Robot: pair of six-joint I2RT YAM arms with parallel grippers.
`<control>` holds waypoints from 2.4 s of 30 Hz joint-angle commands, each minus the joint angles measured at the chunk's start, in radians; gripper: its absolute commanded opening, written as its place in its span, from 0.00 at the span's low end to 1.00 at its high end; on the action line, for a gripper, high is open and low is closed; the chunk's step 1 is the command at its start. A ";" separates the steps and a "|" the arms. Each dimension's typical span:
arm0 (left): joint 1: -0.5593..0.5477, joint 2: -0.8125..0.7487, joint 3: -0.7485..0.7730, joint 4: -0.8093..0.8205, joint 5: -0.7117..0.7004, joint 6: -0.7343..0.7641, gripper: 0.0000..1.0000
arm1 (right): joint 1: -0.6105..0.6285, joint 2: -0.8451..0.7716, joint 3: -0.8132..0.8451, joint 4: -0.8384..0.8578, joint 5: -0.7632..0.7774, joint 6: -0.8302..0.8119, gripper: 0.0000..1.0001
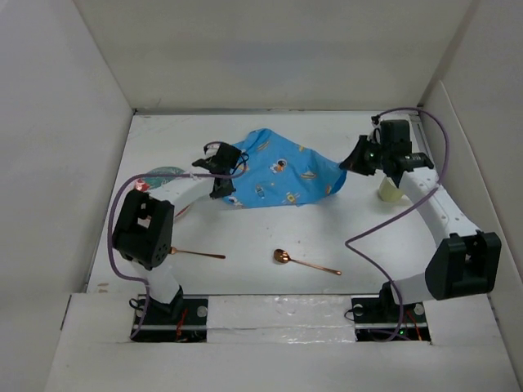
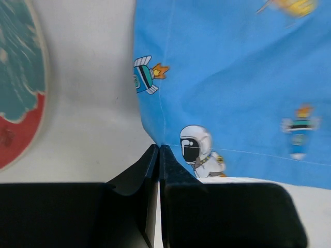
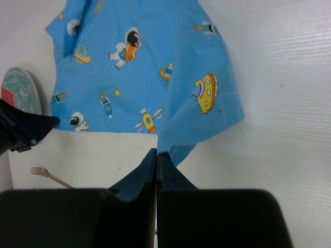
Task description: Set the dinner table for one person
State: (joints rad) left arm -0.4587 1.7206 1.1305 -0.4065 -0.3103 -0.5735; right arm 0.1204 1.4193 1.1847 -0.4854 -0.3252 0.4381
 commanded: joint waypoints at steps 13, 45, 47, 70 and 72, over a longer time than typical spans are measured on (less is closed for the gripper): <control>0.170 -0.233 0.701 -0.052 0.155 0.109 0.00 | 0.021 -0.057 0.567 -0.035 0.193 0.025 0.00; 0.450 -0.205 0.082 0.218 0.583 0.053 0.00 | -0.131 0.115 0.101 0.113 -0.061 0.024 0.00; 0.450 -0.216 -0.030 0.232 0.588 0.072 0.00 | -0.131 0.109 0.008 0.108 -0.032 0.004 0.00; 0.361 -0.368 -0.382 0.066 0.551 0.146 0.00 | -0.209 -0.006 -0.332 -0.004 0.048 -0.061 0.00; 0.361 -0.374 -0.386 0.058 0.540 0.138 0.00 | -0.209 -0.020 -0.336 -0.015 0.049 -0.062 0.00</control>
State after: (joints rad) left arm -0.0963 1.3716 0.7280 -0.2951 0.2428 -0.4416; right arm -0.0860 1.4410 0.8593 -0.4828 -0.2871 0.3958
